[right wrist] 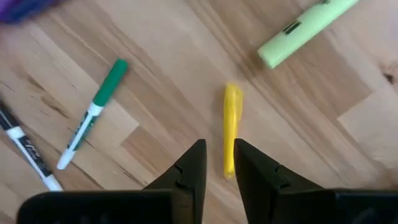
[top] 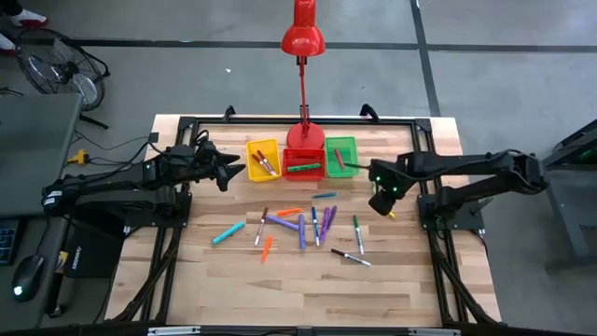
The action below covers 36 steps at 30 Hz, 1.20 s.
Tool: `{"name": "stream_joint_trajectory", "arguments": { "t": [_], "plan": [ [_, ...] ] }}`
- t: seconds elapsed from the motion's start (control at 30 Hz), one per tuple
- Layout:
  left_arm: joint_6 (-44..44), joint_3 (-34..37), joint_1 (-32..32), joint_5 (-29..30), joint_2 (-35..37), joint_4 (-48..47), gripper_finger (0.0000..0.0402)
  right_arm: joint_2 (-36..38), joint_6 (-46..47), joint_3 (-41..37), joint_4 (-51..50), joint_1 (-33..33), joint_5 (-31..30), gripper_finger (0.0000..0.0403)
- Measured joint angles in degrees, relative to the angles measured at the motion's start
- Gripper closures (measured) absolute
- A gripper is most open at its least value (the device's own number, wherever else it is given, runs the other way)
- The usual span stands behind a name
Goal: Pick & Place Markers
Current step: Put the yellow pen into the green bin
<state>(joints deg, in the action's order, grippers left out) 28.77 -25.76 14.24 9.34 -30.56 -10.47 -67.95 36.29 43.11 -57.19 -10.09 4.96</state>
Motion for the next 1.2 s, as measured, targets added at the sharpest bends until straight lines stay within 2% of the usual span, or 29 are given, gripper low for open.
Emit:
{"name": "stream_joint_trajectory", "arguments": {
  "t": [0.2,0.33,0.6,1.0,1.2],
  "plan": [
    [0.01,-0.02,0.00,0.00,0.00,-0.01,0.0170,-4.70,2.02,0.00,0.41,1.25,-0.97,0.0277],
    [0.07,-0.02,0.00,-1.05,-0.01,-0.01,0.0170,-7.91,2.86,0.00,0.35,1.31,-0.79,0.0258],
    [0.22,-0.02,0.00,-1.46,-0.01,-0.10,0.0170,-11.91,4.49,-4.24,5.37,4.30,-1.85,0.0258],
    [0.66,-0.02,0.00,-1.46,0.01,-0.12,0.0170,-11.64,4.04,-11.09,15.54,4.89,-1.88,0.0258],
    [0.66,-0.02,0.00,-1.42,-0.01,-0.12,0.0170,-11.48,0.99,-12.00,16.53,4.89,-2.53,0.0265]
  ]
}}
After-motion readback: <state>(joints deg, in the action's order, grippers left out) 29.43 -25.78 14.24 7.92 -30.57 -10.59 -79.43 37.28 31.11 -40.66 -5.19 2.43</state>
